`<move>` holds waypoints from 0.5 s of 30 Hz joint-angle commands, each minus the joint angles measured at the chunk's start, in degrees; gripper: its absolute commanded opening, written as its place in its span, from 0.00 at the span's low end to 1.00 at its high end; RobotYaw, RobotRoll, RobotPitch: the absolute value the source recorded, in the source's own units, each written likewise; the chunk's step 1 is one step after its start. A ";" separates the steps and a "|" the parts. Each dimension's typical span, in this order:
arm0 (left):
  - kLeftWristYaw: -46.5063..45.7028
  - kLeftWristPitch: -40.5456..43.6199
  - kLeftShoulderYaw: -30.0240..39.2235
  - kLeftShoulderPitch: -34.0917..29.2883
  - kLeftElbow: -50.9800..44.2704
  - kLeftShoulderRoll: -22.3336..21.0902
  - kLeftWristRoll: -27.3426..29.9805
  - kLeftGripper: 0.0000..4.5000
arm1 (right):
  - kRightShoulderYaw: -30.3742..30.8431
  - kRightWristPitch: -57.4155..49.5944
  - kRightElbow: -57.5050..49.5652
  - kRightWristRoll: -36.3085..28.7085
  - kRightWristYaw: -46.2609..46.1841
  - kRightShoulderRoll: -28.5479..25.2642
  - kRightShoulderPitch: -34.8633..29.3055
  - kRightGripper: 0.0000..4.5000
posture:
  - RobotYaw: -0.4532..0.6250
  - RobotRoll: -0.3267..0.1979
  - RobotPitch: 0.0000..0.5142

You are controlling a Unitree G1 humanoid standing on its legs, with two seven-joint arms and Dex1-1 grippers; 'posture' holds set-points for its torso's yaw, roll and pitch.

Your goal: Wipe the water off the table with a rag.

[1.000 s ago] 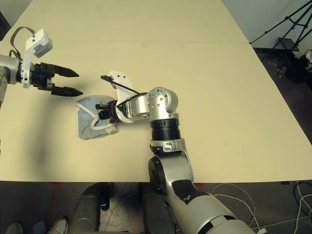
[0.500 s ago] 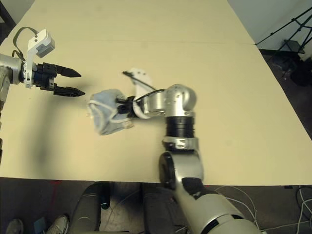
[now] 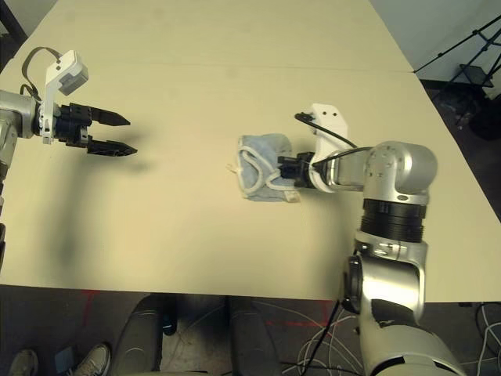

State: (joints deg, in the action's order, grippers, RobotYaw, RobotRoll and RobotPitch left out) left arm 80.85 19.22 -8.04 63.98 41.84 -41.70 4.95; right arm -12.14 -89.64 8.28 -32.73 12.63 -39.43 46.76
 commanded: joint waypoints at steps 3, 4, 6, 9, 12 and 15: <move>-5.42 -3.98 2.55 0.25 4.88 1.91 -0.02 1.00 | 4.29 6.22 4.21 3.45 4.37 -2.25 -3.30 0.01 | 0.40 0.62 0.49; -7.50 -5.03 3.61 0.28 5.77 2.73 0.34 1.00 | 5.40 8.31 4.48 3.81 5.78 -2.34 -4.01 0.01 | 0.40 0.62 0.48; -10.36 -6.92 5.17 0.41 7.04 3.89 0.76 1.00 | 6.66 11.24 4.83 4.35 7.92 -2.44 -4.94 0.07 | 0.40 0.62 0.48; -19.28 -11.92 9.57 0.48 9.33 6.65 2.14 1.00 | 7.03 17.78 6.26 5.29 12.01 -3.15 -6.48 0.26 | 0.42 0.62 0.48; -28.10 -17.64 13.89 -0.49 10.29 8.85 3.48 1.00 | 7.02 20.71 5.66 4.33 17.96 -5.44 -6.72 0.48 | 0.43 0.62 0.47; -34.12 -20.84 17.08 -1.79 10.36 10.05 4.70 1.00 | 4.11 26.21 7.90 4.40 20.33 -5.98 -3.45 0.70 | 0.44 0.62 0.47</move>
State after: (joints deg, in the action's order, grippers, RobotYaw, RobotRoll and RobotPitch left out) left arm 49.68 0.40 7.31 63.67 51.30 -32.12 8.97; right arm -6.24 -66.62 14.92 -28.99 31.57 -44.54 41.88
